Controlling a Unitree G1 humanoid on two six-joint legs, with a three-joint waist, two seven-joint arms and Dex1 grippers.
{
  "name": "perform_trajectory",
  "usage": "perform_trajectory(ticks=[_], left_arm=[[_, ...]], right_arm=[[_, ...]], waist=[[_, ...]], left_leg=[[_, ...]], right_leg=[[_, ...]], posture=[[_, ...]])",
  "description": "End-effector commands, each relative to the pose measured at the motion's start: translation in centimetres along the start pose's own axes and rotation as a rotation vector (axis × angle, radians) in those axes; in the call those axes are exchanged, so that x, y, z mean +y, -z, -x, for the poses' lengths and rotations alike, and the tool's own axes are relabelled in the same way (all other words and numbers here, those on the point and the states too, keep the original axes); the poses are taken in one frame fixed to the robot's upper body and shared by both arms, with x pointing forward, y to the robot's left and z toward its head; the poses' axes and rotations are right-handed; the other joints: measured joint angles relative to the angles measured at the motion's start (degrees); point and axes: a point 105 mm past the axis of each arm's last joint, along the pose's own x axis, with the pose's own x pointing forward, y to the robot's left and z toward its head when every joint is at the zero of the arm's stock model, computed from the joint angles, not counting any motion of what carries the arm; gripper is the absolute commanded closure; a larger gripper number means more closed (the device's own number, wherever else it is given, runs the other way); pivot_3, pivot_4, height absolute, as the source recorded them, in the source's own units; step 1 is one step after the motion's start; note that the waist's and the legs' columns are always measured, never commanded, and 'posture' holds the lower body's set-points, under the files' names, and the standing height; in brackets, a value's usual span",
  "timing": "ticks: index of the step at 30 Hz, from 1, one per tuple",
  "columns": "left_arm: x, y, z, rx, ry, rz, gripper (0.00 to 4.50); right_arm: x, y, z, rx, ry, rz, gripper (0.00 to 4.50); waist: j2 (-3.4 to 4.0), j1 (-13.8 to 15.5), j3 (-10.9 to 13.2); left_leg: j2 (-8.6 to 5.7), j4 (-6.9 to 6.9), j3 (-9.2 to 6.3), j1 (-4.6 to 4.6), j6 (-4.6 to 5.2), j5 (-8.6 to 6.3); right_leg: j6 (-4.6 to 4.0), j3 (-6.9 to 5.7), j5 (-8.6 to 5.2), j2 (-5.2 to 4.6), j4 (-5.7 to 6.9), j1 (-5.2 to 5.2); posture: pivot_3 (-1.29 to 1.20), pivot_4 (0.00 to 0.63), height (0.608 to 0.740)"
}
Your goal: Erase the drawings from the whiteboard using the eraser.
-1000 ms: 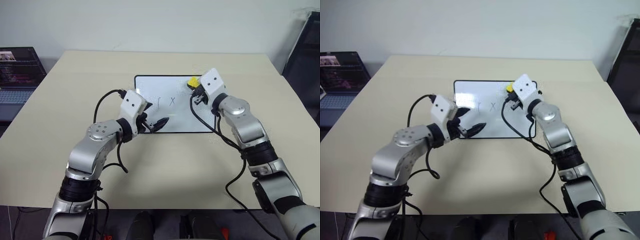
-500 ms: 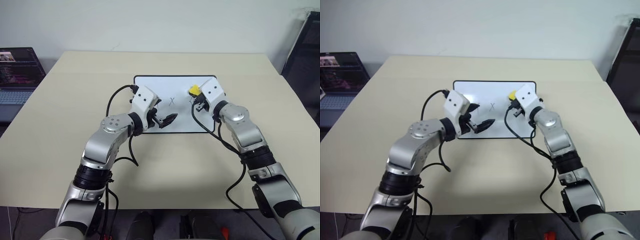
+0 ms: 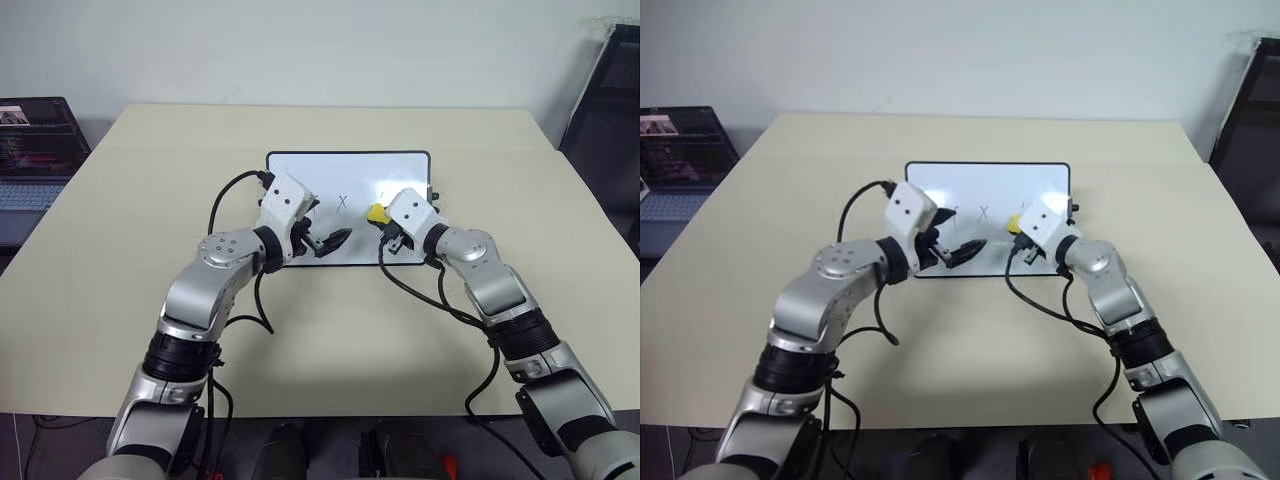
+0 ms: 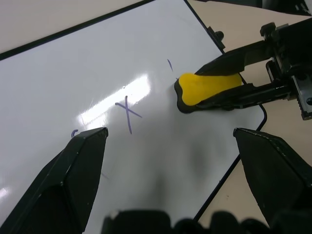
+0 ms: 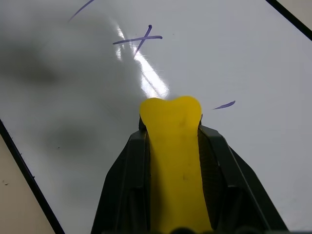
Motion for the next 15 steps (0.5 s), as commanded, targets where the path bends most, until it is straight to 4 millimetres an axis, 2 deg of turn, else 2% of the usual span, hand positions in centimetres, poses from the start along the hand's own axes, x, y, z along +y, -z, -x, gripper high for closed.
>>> perform_trajectory(ticks=[1, 5, 9, 13, 15], left_arm=[[0.4, -0.8, 0.6, -0.031, -0.018, -0.02, 0.0], [0.3, -0.4, 0.7, -0.026, -0.018, -0.014, 0.0], [0.0, -0.2, 0.9, -0.027, -0.013, -0.011, 0.0], [0.0, -0.1, 1.0, -0.025, -0.011, -0.009, 0.0], [-0.1, 0.0, 1.0, -0.024, -0.01, -0.008, 0.0]], right_arm=[[-3.1, -0.8, 0.1, -0.021, 0.153, 0.009, 3.5], [-4.3, -0.9, 0.1, -0.029, 0.218, -0.014, 3.5], [-4.4, -0.6, 0.1, -0.015, 0.224, -0.027, 3.5], [-3.5, -0.5, 0.0, -0.01, 0.175, -0.031, 3.5], [-1.9, -0.2, -0.1, 0.005, 0.083, -0.027, 3.5]], waist=[[0.0, -0.03, 0.0], [0.0, 0.08, 0.0], [0.0, 0.18, 0.0], [0.0, 0.15, 0.0], [0.0, 0.13, 0.0]], left_leg=[[0.0, 0.01, 0.0, -0.01, 0.0, 0.0], [-0.01, 0.04, 0.0, -0.01, 0.0, 0.0], [0.0, -0.01, 0.0, -0.03, 0.0, 0.0], [0.0, 0.0, 0.01, -0.02, 0.0, 0.0], [0.0, 0.0, 0.01, -0.01, 0.0, 0.0]], right_leg=[[0.0, 0.0, 0.0, 0.0, 0.01, 0.0], [0.0, 0.0, 0.0, -0.01, 0.02, 0.0], [0.0, 0.0, 0.0, -0.01, -0.01, -0.02], [0.0, 0.01, 0.0, -0.01, 0.0, -0.01], [0.0, 0.01, 0.0, 0.0, 0.0, -0.01]], posture=[[0.0, 0.15, 0.74], [0.0, 0.15, 0.74], [0.0, 0.15, 0.74], [0.0, 0.15, 0.74], [0.0, 0.15, 0.74]])
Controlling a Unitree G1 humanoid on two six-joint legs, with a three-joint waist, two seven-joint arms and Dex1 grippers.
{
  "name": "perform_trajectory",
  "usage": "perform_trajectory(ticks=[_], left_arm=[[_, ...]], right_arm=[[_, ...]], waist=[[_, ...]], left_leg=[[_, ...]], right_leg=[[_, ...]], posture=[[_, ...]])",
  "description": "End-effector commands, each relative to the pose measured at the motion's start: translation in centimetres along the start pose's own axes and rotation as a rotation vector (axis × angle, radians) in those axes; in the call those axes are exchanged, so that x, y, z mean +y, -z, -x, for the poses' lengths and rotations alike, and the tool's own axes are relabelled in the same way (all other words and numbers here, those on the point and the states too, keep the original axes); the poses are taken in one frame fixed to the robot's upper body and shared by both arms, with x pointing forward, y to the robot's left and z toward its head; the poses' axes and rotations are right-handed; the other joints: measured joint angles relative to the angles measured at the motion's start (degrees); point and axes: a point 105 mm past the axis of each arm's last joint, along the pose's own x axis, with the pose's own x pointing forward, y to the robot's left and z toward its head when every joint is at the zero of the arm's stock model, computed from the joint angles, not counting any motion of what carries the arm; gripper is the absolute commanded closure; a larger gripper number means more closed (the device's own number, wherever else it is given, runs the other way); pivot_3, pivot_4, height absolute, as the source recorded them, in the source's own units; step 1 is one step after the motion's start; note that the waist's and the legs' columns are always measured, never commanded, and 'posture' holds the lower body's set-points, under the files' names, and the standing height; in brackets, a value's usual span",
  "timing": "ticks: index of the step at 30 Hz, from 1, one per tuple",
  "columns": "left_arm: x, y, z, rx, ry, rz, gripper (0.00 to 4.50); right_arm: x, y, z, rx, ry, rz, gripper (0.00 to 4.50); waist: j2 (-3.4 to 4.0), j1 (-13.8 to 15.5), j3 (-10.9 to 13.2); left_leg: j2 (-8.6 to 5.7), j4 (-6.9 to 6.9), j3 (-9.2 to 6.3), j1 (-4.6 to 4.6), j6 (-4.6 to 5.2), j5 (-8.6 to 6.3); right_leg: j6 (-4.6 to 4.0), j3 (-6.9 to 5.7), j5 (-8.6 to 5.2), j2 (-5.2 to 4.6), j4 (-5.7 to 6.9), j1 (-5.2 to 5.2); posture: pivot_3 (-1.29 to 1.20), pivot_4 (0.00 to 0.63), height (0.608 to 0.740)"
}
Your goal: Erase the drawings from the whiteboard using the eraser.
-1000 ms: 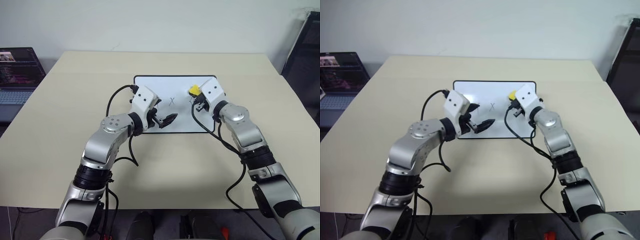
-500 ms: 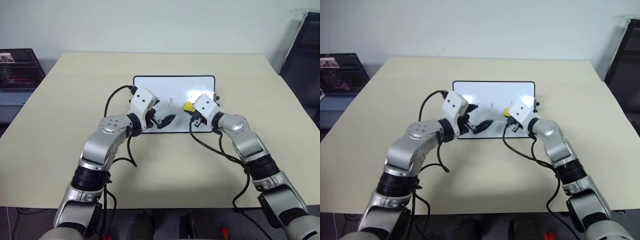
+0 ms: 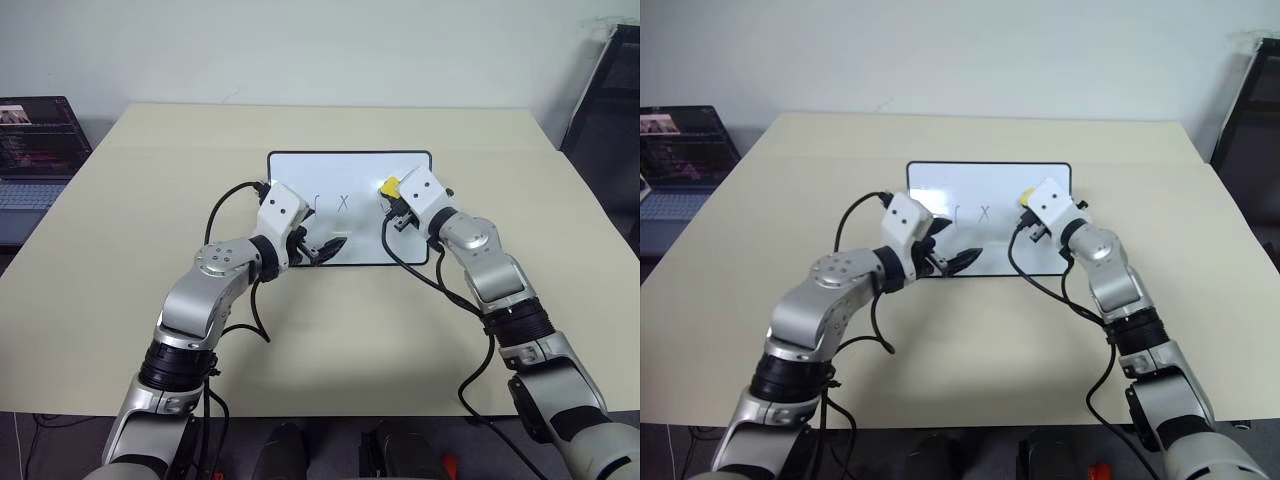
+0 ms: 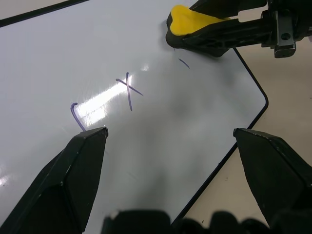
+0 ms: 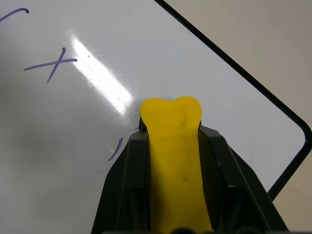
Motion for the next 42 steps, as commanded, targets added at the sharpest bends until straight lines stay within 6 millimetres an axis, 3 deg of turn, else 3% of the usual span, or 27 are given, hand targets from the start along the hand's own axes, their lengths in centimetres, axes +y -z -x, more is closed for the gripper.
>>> perform_trajectory(ticks=[1, 4, 7, 16, 20, 23, 29, 32, 34, 42], left_arm=[[0.1, -1.3, 0.5, -0.047, -0.005, -0.029, 0.0], [0.1, -1.3, 0.5, -0.047, -0.004, -0.03, 0.0], [0.1, -1.3, 0.5, -0.047, -0.002, -0.031, 0.0], [-0.3, -1.4, 0.4, -0.053, 0.014, -0.029, 0.0], [-0.3, -1.4, 0.3, -0.054, 0.018, -0.026, 0.0], [-0.4, -1.4, 0.3, -0.055, 0.018, -0.024, 0.0], [-0.4, -1.4, 0.3, -0.054, 0.015, -0.022, 0.0], [-0.4, -1.4, 0.4, -0.053, 0.014, -0.022, 0.0], [-0.4, -1.4, 0.4, -0.053, 0.014, -0.023, 0.0], [-0.4, -1.4, 0.4, -0.051, 0.016, -0.024, 0.0]], right_arm=[[2.4, 0.8, 0.7, 0.037, -0.151, 0.012, 3.5], [4.7, 1.6, 1.6, 0.068, -0.276, 0.04, 3.5], [4.7, 1.5, 1.8, 0.066, -0.268, 0.037, 3.51], [-0.2, -1.0, 0.8, -0.026, 0.011, 0.018, 3.51], [-1.5, -0.6, 0.7, -0.012, 0.067, 0.013, 3.51], [-0.9, 0.1, 0.8, 0.013, 0.026, 0.012, 3.51], [3.4, 1.2, 1.7, 0.049, -0.206, 0.036, 3.51], [4.3, 1.1, 2.0, 0.044, -0.245, 0.048, 3.51], [4.0, 0.8, 1.9, 0.037, -0.222, 0.051, 3.51], [-1.7, -0.6, 0.9, -0.002, 0.09, 0.067, 3.51]], waist=[[0.0, 0.01, 0.0], [0.0, 0.01, 0.0], [0.0, -0.16, 0.0], [0.0, -0.06, 0.0], [0.0, 0.0, 0.0], [0.0, 0.0, 0.0], [0.0, -0.05, 0.0], [0.0, -0.23, 0.0], [0.0, -0.27, 0.0], [0.0, -0.06, 0.0]], left_leg=[[0.0, 0.0, 0.0, 0.0, 0.0, 0.0], [0.0, -0.03, -0.02, -0.01, 0.0, 0.0], [0.0, -0.01, -0.01, 0.01, 0.01, 0.0], [-0.02, 0.02, -0.04, -0.01, 0.0, 0.01], [-0.01, -0.04, -0.03, -0.04, -0.01, 0.01], [0.0, -0.09, -0.01, -0.06, -0.01, 0.0], [0.0, -0.06, -0.02, -0.02, 0.01, 0.0], [0.0, -0.05, -0.02, 0.01, 0.01, 0.0], [0.0, -0.04, -0.02, 0.01, 0.0, 0.0], [-0.01, -0.02, -0.02, -0.02, -0.01, 0.01]], right_leg=[[0.0, -0.01, 0.0, 0.0, 0.0, 0.0], [0.0, -0.02, 0.0, 0.0, -0.04, 0.0], [0.0, -0.01, 0.0, 0.0, -0.01, 0.01], [0.0, -0.02, 0.0, 0.0, 0.03, 0.01], [0.0, -0.02, 0.0, 0.0, -0.05, -0.03], [0.0, -0.02, 0.0, 0.0, -0.09, -0.04], [0.0, -0.02, 0.0, 0.0, -0.08, 0.01], [0.0, -0.01, 0.0, 0.01, -0.05, 0.01], [0.0, -0.01, 0.0, 0.01, -0.03, 0.01], [0.0, -0.02, 0.0, 0.0, -0.04, 0.0]], posture=[[0.0, 0.15, 0.74], [0.0, 0.15, 0.74], [0.0, 0.15, 0.74], [0.0, 0.15, 0.74], [0.0, 0.15, 0.74], [0.0, 0.15, 0.74], [0.0, 0.15, 0.74], [0.0, 0.15, 0.74], [0.0, 0.15, 0.74], [0.0, 0.15, 0.74]])
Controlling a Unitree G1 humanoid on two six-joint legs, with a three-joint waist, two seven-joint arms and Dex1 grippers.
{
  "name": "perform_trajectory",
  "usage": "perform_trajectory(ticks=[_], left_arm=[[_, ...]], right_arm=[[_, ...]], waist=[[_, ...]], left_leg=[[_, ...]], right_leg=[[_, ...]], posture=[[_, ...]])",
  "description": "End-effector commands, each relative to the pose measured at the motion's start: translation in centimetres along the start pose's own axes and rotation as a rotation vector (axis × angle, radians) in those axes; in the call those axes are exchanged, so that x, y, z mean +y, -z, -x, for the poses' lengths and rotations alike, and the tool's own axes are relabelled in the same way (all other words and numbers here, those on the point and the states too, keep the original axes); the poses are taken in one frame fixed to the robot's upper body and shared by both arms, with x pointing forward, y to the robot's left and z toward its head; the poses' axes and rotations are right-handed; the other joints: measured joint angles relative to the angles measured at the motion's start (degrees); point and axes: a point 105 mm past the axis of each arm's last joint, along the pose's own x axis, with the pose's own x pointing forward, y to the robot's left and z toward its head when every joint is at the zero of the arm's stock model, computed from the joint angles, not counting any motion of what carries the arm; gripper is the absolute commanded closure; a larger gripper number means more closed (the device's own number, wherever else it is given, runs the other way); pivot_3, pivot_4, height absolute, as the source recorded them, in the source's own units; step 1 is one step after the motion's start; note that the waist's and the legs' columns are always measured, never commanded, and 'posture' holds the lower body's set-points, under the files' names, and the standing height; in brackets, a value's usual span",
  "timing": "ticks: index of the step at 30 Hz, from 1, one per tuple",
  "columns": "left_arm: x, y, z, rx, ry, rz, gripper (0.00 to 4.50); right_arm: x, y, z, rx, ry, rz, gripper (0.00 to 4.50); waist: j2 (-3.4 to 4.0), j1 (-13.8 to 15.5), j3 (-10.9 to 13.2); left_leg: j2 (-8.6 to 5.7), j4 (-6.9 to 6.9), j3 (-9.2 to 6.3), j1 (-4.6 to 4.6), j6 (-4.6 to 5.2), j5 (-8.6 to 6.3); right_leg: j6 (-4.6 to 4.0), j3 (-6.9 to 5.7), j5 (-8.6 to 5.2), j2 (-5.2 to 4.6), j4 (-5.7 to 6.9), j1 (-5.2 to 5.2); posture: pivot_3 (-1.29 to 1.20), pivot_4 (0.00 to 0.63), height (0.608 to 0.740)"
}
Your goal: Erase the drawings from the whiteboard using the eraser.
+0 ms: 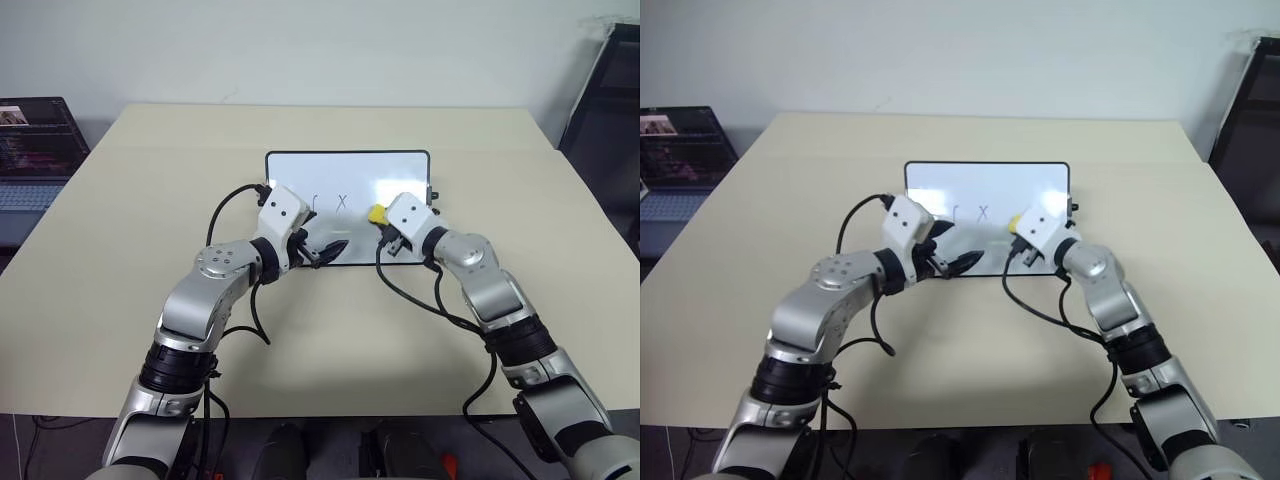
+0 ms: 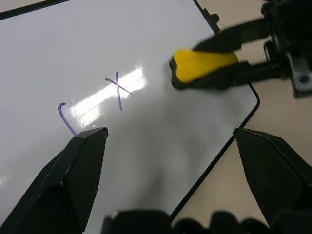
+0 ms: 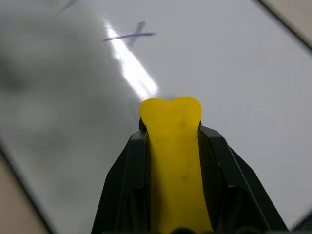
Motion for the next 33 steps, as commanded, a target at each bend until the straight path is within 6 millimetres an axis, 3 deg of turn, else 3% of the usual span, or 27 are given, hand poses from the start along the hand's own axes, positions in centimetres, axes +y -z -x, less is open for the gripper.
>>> perform_trajectory(ticks=[1, 4, 7, 11, 15, 19, 25, 33], left_arm=[[-0.1, -1.3, 0.4, -0.046, -0.005, -0.028, 0.0], [-0.1, -1.3, 0.5, -0.046, -0.006, -0.027, 0.0], [0.0, -1.3, 0.5, -0.044, -0.009, -0.026, 0.0], [0.2, -1.0, 0.8, -0.039, -0.019, -0.021, 0.0], [0.2, -0.8, 1.0, -0.035, -0.026, -0.018, 0.0], [0.2, -0.8, 1.1, -0.034, -0.027, -0.017, 0.0], [0.7, -0.2, 1.9, -0.02, -0.056, -0.005, 0.0], [1.9, 0.8, 3.6, 0.01, -0.135, 0.016, 0.0]], right_arm=[[-3.1, -0.5, 0.3, -0.014, 0.137, 0.012, 3.51], [-3.1, 0.1, 0.3, 0.01, 0.126, 0.002, 3.51], [-1.8, 0.5, 0.4, 0.018, 0.048, -0.018, 3.51], [2.4, 0.8, 1.4, 0.023, -0.166, -0.039, 3.51], [3.4, 0.6, 1.8, 0.024, -0.206, -0.033, 3.51], [2.6, 0.3, 1.7, 0.021, -0.155, -0.012, 3.51], [-1.3, -1.0, 1.7, -0.033, 0.046, -0.025, 3.51], [-1.8, -4.9, 5.5, -0.215, -0.03, -0.33, 3.51]], waist=[[0.0, 0.12, 0.0], [0.0, 0.29, 0.0], [0.0, 0.29, 0.0], [0.0, 0.32, 0.0], [0.0, 0.12, 0.0], [0.0, 0.15, 0.0], [0.0, 0.2, 0.0], [0.01, 0.47, 0.01]], left_leg=[[0.0, -0.01, 0.0, -0.01, 0.0, 0.0], [0.01, -0.05, 0.0, -0.02, 0.0, 0.0], [0.01, -0.06, 0.03, -0.02, 0.0, 0.0], [0.01, -0.05, 0.0, -0.01, 0.01, -0.01], [0.02, -0.02, 0.01, 0.0, 0.01, -0.01], [0.01, 0.01, -0.02, 0.0, 0.01, 0.0], [0.0, -0.02, 0.0, -0.02, 0.0, 0.0], [0.03, -0.13, -0.05, -0.09, 0.01, -0.01]], right_leg=[[0.0, 0.0, 0.0, 0.0, -0.01, 0.0], [0.0, 0.0, 0.0, 0.0, -0.04, -0.01], [0.0, 0.01, 0.0, 0.0, -0.04, -0.02], [0.0, 0.0, 0.0, 0.0, -0.04, 0.0], [0.0, 0.01, 0.0, 0.01, -0.01, 0.0], [0.0, -0.01, 0.0, 0.01, 0.01, 0.0], [0.0, 0.01, 0.0, 0.0, -0.02, -0.02], [0.0, -0.03, 0.0, 0.0, -0.09, -0.06]], posture=[[0.0, 0.15, 0.74], [0.0, 0.15, 0.74], [0.0, 0.15, 0.74], [0.0, 0.15, 0.74], [0.0, 0.15, 0.74], [0.0, 0.15, 0.74], [0.0, 0.15, 0.74], [0.0, 0.15, 0.74]])
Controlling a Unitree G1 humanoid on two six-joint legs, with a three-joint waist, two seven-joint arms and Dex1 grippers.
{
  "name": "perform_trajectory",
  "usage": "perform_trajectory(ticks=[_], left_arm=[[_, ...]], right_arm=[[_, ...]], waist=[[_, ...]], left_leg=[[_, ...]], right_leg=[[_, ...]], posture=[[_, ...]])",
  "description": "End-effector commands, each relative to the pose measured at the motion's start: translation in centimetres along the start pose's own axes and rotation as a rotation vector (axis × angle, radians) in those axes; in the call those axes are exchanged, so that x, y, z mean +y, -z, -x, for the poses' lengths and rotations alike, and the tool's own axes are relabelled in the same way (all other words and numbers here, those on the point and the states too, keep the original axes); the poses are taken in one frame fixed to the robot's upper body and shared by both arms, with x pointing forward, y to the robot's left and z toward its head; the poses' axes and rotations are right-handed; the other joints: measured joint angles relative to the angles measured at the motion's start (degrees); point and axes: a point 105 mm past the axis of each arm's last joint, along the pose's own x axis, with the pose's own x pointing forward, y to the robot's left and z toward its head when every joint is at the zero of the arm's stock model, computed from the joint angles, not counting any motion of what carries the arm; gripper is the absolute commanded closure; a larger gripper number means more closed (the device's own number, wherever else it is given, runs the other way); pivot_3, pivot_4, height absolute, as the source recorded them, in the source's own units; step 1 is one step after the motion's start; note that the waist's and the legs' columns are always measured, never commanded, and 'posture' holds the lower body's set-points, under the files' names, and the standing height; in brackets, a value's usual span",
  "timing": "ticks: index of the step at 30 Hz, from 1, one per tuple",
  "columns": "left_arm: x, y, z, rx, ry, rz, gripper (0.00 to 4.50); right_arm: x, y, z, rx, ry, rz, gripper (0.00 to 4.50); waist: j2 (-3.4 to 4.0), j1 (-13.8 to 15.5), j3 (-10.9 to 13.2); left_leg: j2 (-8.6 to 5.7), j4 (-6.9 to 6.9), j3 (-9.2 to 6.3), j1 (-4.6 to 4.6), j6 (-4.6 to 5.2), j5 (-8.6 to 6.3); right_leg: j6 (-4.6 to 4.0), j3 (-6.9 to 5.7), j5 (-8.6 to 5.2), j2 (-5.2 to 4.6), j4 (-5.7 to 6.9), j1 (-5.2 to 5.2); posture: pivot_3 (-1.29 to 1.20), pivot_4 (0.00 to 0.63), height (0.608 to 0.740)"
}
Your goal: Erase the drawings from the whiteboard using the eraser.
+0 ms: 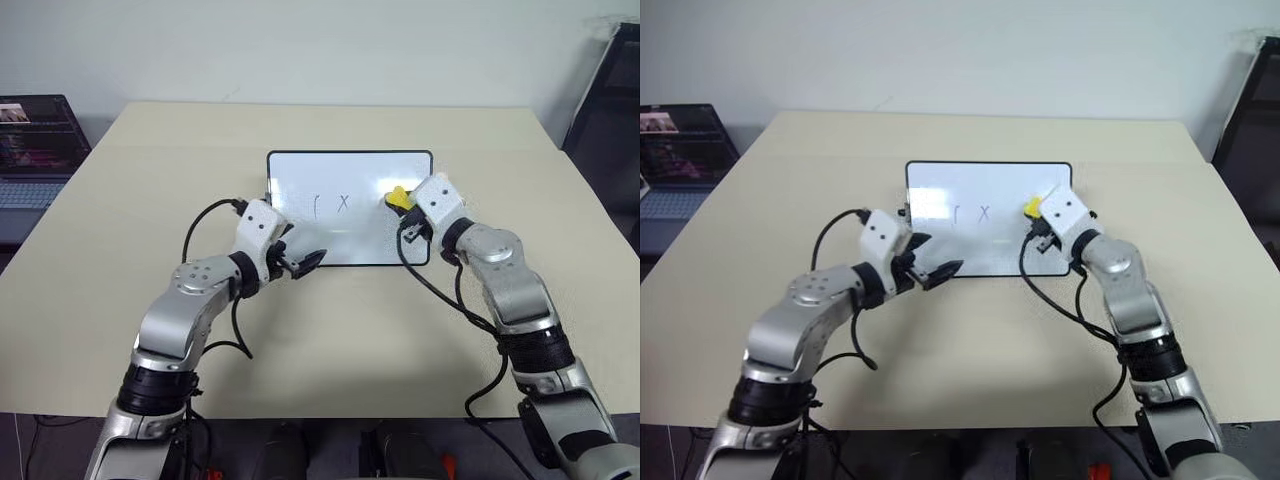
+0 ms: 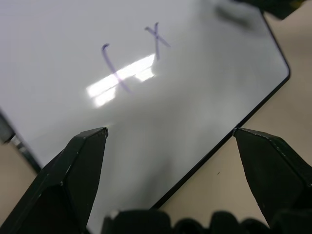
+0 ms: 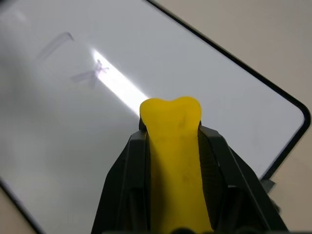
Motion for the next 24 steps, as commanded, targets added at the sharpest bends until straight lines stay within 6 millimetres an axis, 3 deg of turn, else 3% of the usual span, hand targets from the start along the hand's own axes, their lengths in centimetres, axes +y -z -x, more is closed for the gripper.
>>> perform_trajectory(ticks=[1, 4, 7, 11, 19, 24], left_arm=[[0.1, -1.9, 0.8, -0.069, -0.021, -0.026, 0.0], [0.2, -1.9, 1.0, -0.075, -0.027, -0.019, 0.0], [0.8, -1.5, 1.5, -0.07, -0.064, 0.001, 0.0], [0.9, -1.0, 2.2, -0.063, -0.086, 0.011, 0.0], [1.6, -1.5, 2.8, -0.086, -0.124, 0.045, 0.0], [1.7, -1.6, 2.9, -0.093, -0.132, 0.055, 0.0]], right_arm=[[-0.1, -3.2, 2.1, -0.111, -0.042, -0.097, 3.51], [1.2, -3.6, 3.2, -0.122, -0.128, -0.167, 3.51], [3.1, -2.3, 4.8, -0.068, -0.22, -0.172, 3.51], [4.2, -0.7, 5.8, 0.0, -0.24, -0.116, 3.51], [5.9, 0.6, 5.6, 0.017, -0.257, 0.009, 3.51], [6.7, 0.0, 4.9, -0.018, -0.279, -0.014, 3.51]], waist=[[0.0, 0.16, 0.0], [0.0, 0.21, 0.0], [0.0, 0.27, 0.0], [-0.01, 0.14, 0.0], [-0.01, 0.07, 0.01], [-0.04, 0.13, 0.02]], left_leg=[[-0.01, 0.01, 0.0, 0.0, 0.0, 0.0], [-0.02, 0.03, -0.03, 0.01, 0.01, 0.0], [-0.02, 0.0, -0.06, 0.01, 0.01, 0.0], [-0.04, 0.01, -0.01, 0.0, 0.01, -0.01], [-0.02, 0.02, -0.01, 0.05, 0.0, 0.0], [-0.03, 0.02, -0.02, 0.04, 0.0, 0.0]], right_leg=[[0.0, 0.0, 0.0, -0.01, -0.01, 0.02], [0.0, -0.02, 0.0, -0.03, -0.02, 0.04], [0.0, -0.05, 0.0, -0.02, -0.04, 0.05], [0.0, 0.0, 0.0, -0.02, -0.06, 0.04], [0.01, 0.0, -0.01, 0.02, -0.03, 0.05], [0.01, -0.01, -0.01, 0.01, -0.05, 0.05]], posture=[[0.0, 0.15, 0.74], [0.0, 0.15, 0.74], [0.0, 0.15, 0.74], [0.0, 0.15, 0.74], [0.0, 0.15, 0.74], [0.0, 0.15, 0.74]])
